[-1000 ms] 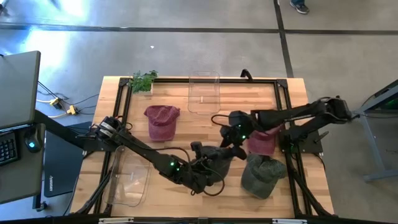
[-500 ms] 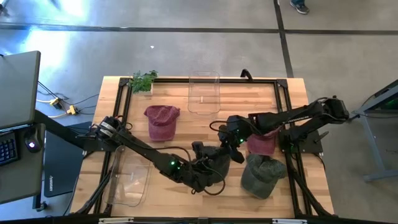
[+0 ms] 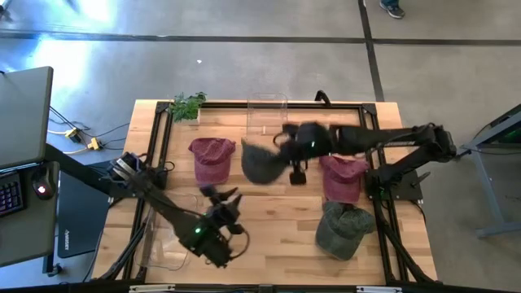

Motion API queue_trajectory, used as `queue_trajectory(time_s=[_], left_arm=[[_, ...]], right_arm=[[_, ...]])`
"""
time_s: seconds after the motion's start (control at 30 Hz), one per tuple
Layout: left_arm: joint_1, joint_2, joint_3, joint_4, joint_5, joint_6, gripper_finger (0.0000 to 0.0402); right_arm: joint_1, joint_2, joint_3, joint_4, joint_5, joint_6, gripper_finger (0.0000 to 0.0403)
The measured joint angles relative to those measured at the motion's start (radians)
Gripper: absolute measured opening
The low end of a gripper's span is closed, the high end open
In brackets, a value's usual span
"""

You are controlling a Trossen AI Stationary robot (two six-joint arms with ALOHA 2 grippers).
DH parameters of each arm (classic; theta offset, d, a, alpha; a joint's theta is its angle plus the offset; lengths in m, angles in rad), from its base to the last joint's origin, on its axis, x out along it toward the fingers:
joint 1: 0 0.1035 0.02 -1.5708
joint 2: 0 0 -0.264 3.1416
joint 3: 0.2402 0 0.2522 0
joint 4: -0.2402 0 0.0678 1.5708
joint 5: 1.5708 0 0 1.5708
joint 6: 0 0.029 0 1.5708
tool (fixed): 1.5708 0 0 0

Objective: Pick & Place hat
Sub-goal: Put the left black cap into the top transparent bin

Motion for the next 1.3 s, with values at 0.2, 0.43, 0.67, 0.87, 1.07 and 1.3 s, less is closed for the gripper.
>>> queue_trajectory(time_s=[0.2, 0.43, 0.67, 0.87, 1.07, 1.3], left_arm=[[-0.025, -0.003, -0.024, -0.183, -0.015, -0.242, 0.0114], [-0.037, -0.077, -0.143, -0.187, -0.035, -0.271, 0.0114], [-0.037, -0.107, -0.257, -0.186, -0.031, -0.372, 0.0114], [-0.037, -0.107, -0.265, -0.187, -0.031, -0.374, 0.0114], [-0.037, -0.107, -0.264, -0.186, -0.035, -0.373, 0.0114], [-0.037, -0.107, -0.264, -0.185, -0.037, -0.371, 0.0114]], right_arm=[[-0.188, 0.016, 0.131, 0.019, 0.038, -0.304, 0.0003], [-0.416, 0.117, 0.142, 0.089, -0.125, -0.480, 0.0003], [-0.493, 0.278, 0.142, 0.106, -0.201, -0.596, 0.0003], [-0.520, 0.381, 0.141, 0.113, -0.141, -0.721, 0.0005], [-0.533, 0.396, 0.141, 0.138, -0.098, -0.861, 0.0002], [-0.548, 0.396, 0.135, 0.260, -0.090, -0.945, 0.0035]])
